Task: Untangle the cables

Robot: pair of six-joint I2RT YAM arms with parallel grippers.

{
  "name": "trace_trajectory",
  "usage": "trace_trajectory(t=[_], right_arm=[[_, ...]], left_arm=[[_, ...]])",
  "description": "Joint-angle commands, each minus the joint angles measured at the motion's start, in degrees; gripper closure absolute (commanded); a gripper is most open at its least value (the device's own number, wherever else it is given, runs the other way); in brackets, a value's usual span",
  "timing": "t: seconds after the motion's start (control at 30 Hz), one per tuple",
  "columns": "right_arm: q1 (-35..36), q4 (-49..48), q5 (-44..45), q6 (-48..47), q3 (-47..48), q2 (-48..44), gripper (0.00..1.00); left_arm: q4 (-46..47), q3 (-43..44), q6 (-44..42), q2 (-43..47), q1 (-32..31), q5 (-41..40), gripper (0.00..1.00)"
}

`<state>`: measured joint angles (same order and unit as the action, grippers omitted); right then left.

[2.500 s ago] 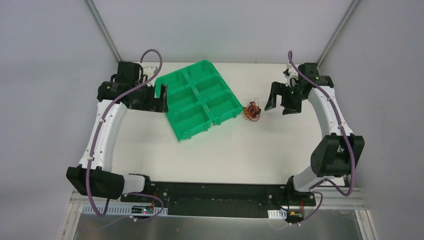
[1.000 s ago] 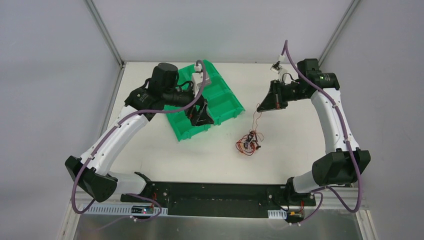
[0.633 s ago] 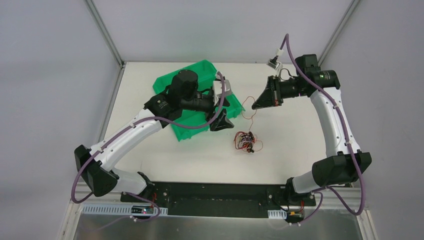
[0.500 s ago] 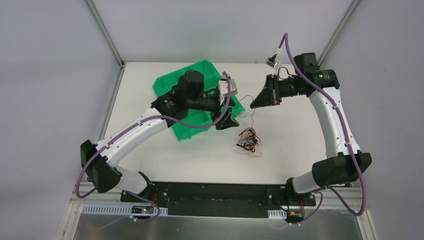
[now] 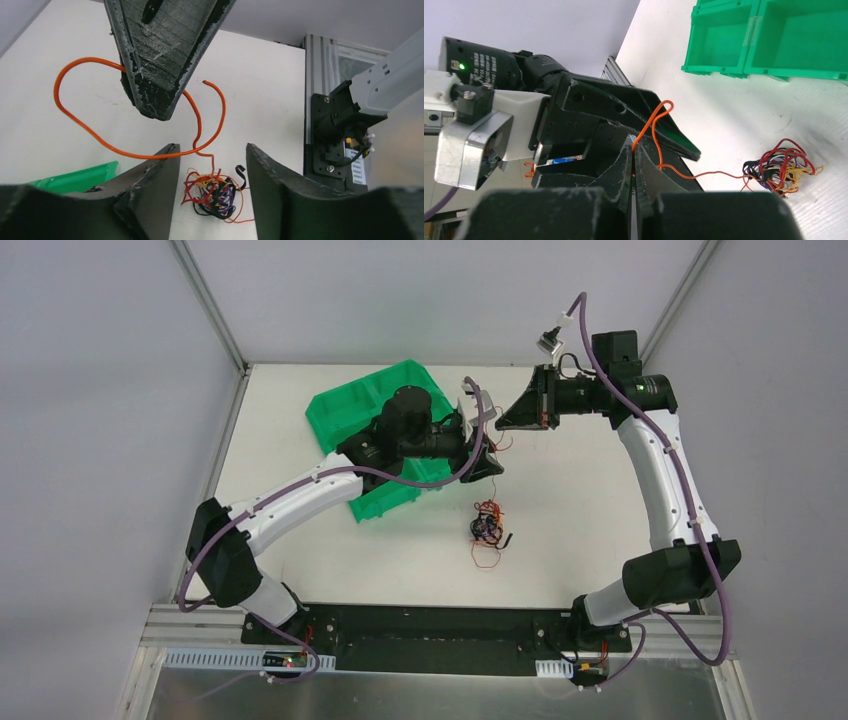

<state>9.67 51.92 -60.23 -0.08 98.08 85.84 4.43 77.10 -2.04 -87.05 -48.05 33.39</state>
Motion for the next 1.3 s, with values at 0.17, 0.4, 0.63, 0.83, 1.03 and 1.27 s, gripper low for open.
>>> trace_trajectory(t=[0.17,0.4,0.63,0.83,1.03,1.27], right_arm=[[0.13,-8.56,1.66,8.56,1.72,-0.39,1.00],[-1.83,-24.13,8.75,14.25,-13.41,-7.11,0.86],[-6.06,-25.83,12.31,8.60,-22.75,-12.15,0.01],[-6.30,-30.80,22.99,-3.49,-40.67,-18.81,0.01],[-4.48,-42.51,23.25,-19.79,-55.75,-27.33,0.01],[9.62,-58.90,31.11,-26.82,-63.71,-25.55,0.01]], left_arm=[[7.09,0.46,7.38,-1.31,-1.15,-3.39,1.00],[7.29,1.51,22.39,-1.71,1.73,-2.34,1.00],[8.91,1.99,30.43,-2.69,5.16,-2.75,1.00],[8.74,2.33,36.18,-5.53,7.92,-4.06,1.00],[7.45,3.59,40.09,-6.83,9.87,-4.62,1.00],[7.48,4.90,40.87,-6.52,10.08,-1.53,1.00]])
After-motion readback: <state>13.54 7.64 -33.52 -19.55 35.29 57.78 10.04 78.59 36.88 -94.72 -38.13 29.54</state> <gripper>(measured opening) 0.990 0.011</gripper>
